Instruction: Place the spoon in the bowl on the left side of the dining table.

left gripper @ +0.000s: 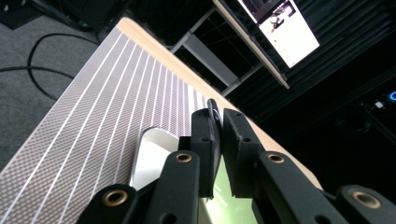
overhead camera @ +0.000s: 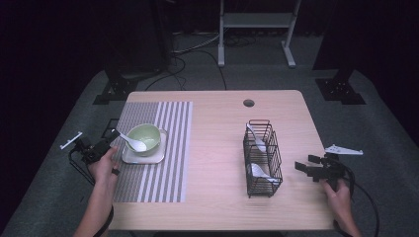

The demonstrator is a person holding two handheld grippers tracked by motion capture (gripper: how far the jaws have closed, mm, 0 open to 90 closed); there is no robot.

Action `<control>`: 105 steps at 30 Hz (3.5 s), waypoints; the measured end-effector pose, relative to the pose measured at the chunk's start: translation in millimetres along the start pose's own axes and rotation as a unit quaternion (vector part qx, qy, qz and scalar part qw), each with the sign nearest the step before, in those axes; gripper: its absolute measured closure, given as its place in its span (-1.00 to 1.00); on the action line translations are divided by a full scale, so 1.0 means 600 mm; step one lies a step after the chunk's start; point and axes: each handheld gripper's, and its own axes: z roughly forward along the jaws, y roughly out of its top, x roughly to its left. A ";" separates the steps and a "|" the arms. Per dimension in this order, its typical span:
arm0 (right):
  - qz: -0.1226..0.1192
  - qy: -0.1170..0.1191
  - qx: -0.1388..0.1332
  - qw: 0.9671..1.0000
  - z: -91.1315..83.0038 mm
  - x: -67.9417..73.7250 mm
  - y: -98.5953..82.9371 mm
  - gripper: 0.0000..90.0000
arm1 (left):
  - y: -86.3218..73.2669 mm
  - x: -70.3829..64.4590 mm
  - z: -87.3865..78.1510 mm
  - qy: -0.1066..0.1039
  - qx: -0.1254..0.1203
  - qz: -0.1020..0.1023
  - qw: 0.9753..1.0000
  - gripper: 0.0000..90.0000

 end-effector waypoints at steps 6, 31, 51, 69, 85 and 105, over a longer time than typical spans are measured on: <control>-0.001 0.000 0.001 1.000 0.001 0.000 0.000 -0.70 | -0.012 0.002 0.003 0.010 0.015 0.018 1.000 0.73; -0.005 -0.002 0.001 1.000 0.000 0.003 0.000 -0.70 | -0.032 0.010 -0.022 0.023 0.037 0.043 0.998 0.20; -0.011 0.003 0.001 1.000 0.000 0.005 0.000 -0.70 | -0.052 -0.026 -0.049 0.007 0.058 0.093 0.994 -0.21; -0.012 0.004 0.000 1.000 -0.001 0.005 0.000 -0.70 | -0.075 -0.076 -0.055 -0.024 0.088 0.148 0.985 -0.42; -0.013 0.006 0.000 1.000 -0.001 0.006 0.000 -0.70 | -0.097 -0.114 -0.052 -0.047 0.105 0.172 0.978 -0.62; -0.012 0.007 0.001 1.000 -0.001 0.006 0.000 -0.70 | -0.126 -0.159 -0.035 -0.063 0.128 0.211 0.967 -0.78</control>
